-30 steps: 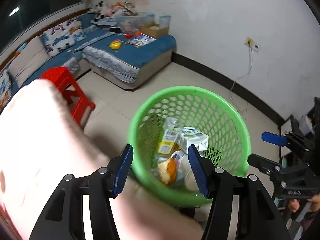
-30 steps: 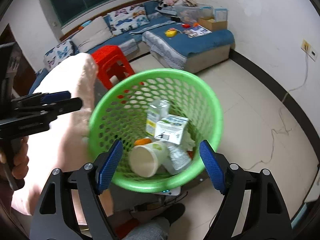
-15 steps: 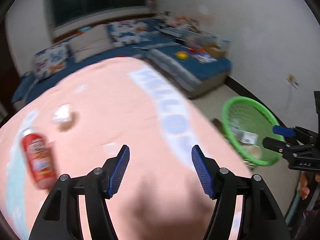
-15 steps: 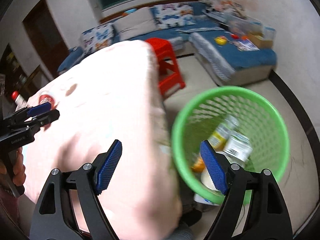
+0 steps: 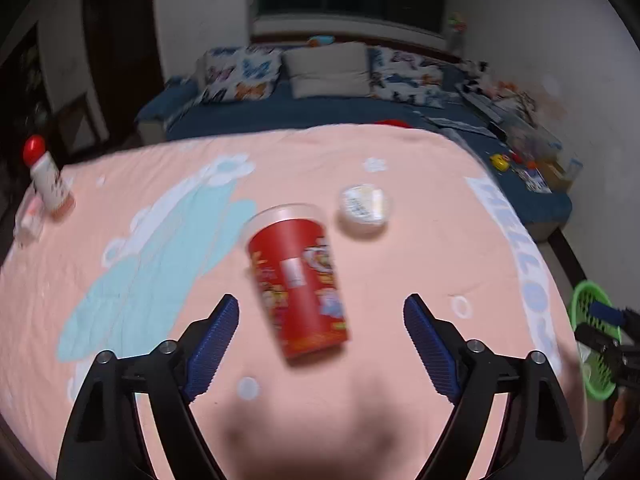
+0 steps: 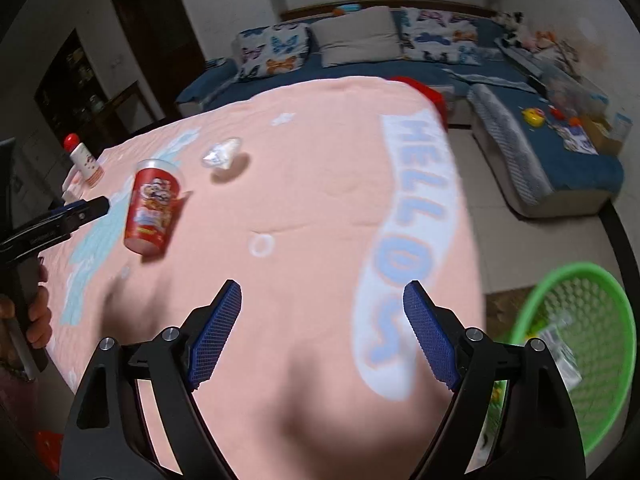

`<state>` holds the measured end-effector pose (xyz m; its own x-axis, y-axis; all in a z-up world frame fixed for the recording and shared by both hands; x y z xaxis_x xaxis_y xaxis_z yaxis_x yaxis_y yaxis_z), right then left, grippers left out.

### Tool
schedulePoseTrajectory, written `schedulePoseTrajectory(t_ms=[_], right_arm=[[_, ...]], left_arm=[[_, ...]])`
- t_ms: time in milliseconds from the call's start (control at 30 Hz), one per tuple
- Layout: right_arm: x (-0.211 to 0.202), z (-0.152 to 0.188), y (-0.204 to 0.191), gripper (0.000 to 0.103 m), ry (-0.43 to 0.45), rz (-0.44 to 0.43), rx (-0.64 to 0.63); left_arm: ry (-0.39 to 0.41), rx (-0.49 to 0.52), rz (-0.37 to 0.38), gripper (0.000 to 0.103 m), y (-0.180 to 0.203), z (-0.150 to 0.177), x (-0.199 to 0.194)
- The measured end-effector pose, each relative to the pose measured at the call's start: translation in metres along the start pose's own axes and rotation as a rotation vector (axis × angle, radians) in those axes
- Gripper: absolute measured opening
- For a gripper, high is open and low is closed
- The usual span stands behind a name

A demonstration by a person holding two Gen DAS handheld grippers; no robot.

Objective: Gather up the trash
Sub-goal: 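Grasp the red cup with left tool while right tool grasps the clear jelly cup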

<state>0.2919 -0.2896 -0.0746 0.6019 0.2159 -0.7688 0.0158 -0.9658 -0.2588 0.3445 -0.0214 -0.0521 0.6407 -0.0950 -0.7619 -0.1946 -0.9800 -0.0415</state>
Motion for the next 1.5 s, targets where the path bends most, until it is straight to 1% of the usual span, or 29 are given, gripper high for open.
schedulePoseTrajectory(t_ms=[100, 333, 400, 667, 833, 900, 967, 1000, 1033, 1133, 1300, 1500], right_arm=[[0.014, -0.010, -0.017, 0.084, -0.012, -0.001, -0.037], [0.043, -0.030, -0.043, 0.084, -0.037, -0.011, -0.076], [0.053, -0.035, -0.049, 0.084, -0.045, -0.012, -0.090], [0.091, -0.051, -0.066, 0.084, -0.085, -0.024, -0.121], [0.113, -0.057, -0.072, 0.084, -0.105, -0.025, -0.132], [0.119, -0.059, -0.075, 0.084, -0.112, -0.028, -0.139], [0.125, -0.061, -0.077, 0.084, -0.114, -0.025, -0.149], [0.127, -0.062, -0.078, 0.084, -0.116, -0.027, -0.152], [0.129, -0.063, -0.079, 0.084, -0.118, -0.029, -0.153], [0.135, -0.067, -0.081, 0.084, -0.123, -0.032, -0.163], [0.146, -0.072, -0.090, 0.084, -0.128, -0.044, -0.186], [0.166, -0.078, -0.115, 0.085, -0.137, -0.081, -0.216]], left_arm=[[-0.037, -0.040, 0.003, 0.087, -0.013, 0.002, 0.018], [-0.100, -0.101, 0.035, 0.091, -0.023, -0.003, 0.058], [-0.120, -0.103, 0.038, 0.091, -0.022, -0.005, 0.070], [-0.157, -0.086, 0.049, 0.092, -0.017, -0.010, 0.100], [-0.178, -0.100, 0.060, 0.092, -0.019, -0.012, 0.115], [-0.183, -0.101, 0.070, 0.091, -0.018, -0.011, 0.117], [-0.191, -0.098, 0.085, 0.082, -0.017, -0.010, 0.121], [-0.196, -0.098, 0.089, 0.076, -0.017, -0.009, 0.123], [-0.199, -0.101, 0.095, 0.074, -0.018, -0.009, 0.124], [-0.195, -0.115, 0.118, 0.073, -0.021, -0.008, 0.123], [-0.174, -0.118, 0.133, 0.072, -0.031, -0.006, 0.113], [-0.156, -0.107, 0.117, 0.072, -0.051, -0.002, 0.093]])
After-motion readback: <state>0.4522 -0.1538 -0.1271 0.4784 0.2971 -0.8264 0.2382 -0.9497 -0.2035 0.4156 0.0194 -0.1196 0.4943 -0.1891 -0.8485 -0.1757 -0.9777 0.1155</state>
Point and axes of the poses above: each gripper's, at about its wrist camera, not at the fingertips, and x roughly the way its jaws point, y to its right, z to its underside, the point moved 7 cm from there along x, roughly the way its jaws point, and after that the axes turned 8 degrees about x, right-handed, at the moved point
